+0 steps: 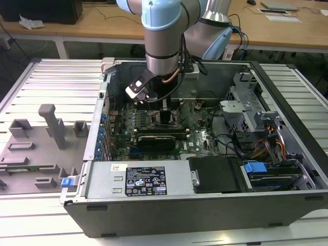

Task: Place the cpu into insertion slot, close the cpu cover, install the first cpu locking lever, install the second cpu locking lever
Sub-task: 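Place the cpu into insertion slot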

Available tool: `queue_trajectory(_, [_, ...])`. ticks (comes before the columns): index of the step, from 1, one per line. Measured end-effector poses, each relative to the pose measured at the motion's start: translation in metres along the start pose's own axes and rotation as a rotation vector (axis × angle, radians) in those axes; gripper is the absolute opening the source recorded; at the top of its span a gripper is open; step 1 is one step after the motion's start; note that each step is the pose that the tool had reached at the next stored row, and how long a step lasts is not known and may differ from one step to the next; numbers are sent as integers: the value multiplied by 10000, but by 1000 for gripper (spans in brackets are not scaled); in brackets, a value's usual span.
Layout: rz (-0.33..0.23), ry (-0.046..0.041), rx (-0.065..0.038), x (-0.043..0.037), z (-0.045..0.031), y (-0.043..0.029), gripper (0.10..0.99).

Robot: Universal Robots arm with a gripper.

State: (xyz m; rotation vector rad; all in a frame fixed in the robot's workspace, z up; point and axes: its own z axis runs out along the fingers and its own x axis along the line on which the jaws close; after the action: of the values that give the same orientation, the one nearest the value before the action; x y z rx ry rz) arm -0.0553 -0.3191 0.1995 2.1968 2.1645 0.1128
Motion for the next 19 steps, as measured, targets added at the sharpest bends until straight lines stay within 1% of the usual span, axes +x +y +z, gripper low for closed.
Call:
queue_trajectory(5, [0,-1,0,0,1,0,541])
queue_trajectory(6, [0,-1,0,0,1,0,553])
queue_trajectory(7, [0,-1,0,0,1,0,616])
queue_trajectory(9, [0,0,0,0,1,0,616])
queue_trajectory(10, [1,1,-1,0,-7,1,616])
queue_trajectory(12, [0,-2,0,1,-59,5,616])
queue_trajectory(15, [0,-2,0,1,-104,10,616])
queue_trajectory(19, [-1,-6,0,1,-108,10,616])
